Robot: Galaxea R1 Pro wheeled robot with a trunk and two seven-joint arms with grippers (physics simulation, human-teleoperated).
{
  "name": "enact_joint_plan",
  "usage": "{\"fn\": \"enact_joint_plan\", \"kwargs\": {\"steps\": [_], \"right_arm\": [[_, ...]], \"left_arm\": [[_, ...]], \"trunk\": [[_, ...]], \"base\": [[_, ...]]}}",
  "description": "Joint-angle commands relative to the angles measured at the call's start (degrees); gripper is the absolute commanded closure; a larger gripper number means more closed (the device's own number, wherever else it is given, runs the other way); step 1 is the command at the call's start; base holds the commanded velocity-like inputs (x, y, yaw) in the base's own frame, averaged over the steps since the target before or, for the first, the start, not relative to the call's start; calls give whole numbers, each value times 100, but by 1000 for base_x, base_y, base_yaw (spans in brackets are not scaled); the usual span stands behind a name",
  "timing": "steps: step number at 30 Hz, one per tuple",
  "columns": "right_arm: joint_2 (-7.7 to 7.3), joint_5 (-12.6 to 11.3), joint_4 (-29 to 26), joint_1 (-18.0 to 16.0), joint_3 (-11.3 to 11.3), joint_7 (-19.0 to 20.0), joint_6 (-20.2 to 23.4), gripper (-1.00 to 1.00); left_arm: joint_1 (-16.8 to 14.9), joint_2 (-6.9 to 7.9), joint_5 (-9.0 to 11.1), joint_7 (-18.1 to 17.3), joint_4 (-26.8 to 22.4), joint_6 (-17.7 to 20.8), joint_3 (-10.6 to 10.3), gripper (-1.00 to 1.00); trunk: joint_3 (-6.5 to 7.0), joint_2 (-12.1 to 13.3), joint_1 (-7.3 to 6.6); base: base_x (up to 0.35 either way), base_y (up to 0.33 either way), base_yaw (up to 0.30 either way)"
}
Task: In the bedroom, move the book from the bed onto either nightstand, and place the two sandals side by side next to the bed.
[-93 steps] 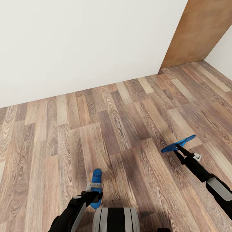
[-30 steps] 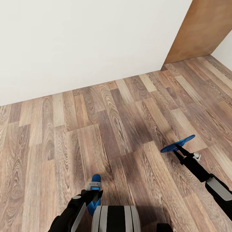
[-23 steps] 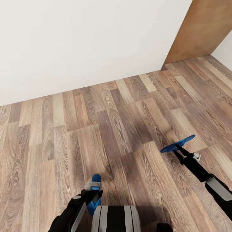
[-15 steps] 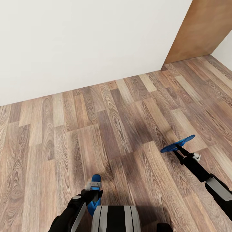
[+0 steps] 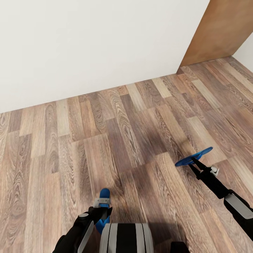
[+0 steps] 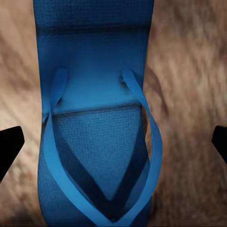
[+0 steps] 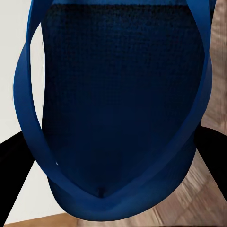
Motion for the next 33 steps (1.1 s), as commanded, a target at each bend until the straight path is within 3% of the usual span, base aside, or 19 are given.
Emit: {"fn": "enact_joint_plan", "kwargs": {"steps": [1,5,15,19,33], "right_arm": [[-7,-65,4,-6,25,15,45,100],[-6,-65,4,-6,25,15,49,100],[-7,-65,0,-6,25,15,48,100],[-4,-65,-3,-6,25,15,47,100],[-4,-65,1,-6,25,15,50,100]], "left_arm": [[0,0,17,-8,-9,33,2,-100],[0,-1,17,-6,-9,32,2,-100],[0,-1,17,-8,-9,25,2,-100],[0,-1,17,-6,-9,27,2,-100],[0,-1,15,-4,-9,30,2,-100]], "trunk": [[-26,-3,1],[-115,-8,12],[-115,-8,12],[-203,-14,22],[-247,-16,27]], "base": [[0,0,0],[0,0,0],[0,0,0],[0,0,0],[0,0,0]]}}
